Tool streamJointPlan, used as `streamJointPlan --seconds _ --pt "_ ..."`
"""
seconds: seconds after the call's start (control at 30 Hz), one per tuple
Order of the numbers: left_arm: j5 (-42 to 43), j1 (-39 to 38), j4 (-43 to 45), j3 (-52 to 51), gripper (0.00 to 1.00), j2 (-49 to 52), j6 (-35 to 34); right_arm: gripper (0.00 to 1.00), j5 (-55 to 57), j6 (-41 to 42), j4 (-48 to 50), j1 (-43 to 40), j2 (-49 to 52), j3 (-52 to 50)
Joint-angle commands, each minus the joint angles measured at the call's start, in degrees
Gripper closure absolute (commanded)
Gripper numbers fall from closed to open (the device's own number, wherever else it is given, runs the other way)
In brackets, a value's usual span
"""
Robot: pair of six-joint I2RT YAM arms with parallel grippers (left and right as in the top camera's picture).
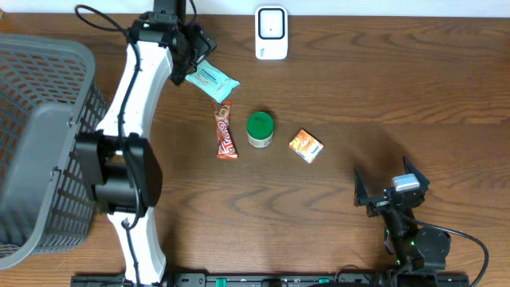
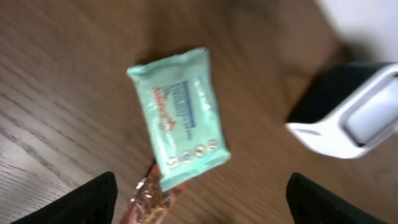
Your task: Scan the item barcode
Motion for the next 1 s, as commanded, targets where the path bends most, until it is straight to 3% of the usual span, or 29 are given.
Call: streamJointPlan --seconds 0.0,0.47,0.67,0.97 --pt "1.9 1.0 -1.4 -0.8 0.12 1.4 0.3 0.01 0.0 -0.2 -0.3 0.6 -0.3 -0.1" --pt "5.7 2.9 -3.6 -0.9 0.12 6.9 -2.5 0.01 0.0 -0.2 -0.3 0.6 -0.3 -0.1" --pt "12.5 2.9 0.9 -0.9 0.12 11.5 -2.5 0.01 0.0 -0.2 -0.3 0.6 -0.3 -0.1" --pt "13.6 2.9 3.0 -0.9 0.12 15.0 -3.2 0.01 0.0 -0.2 -0.3 0.6 -0.3 -0.1"
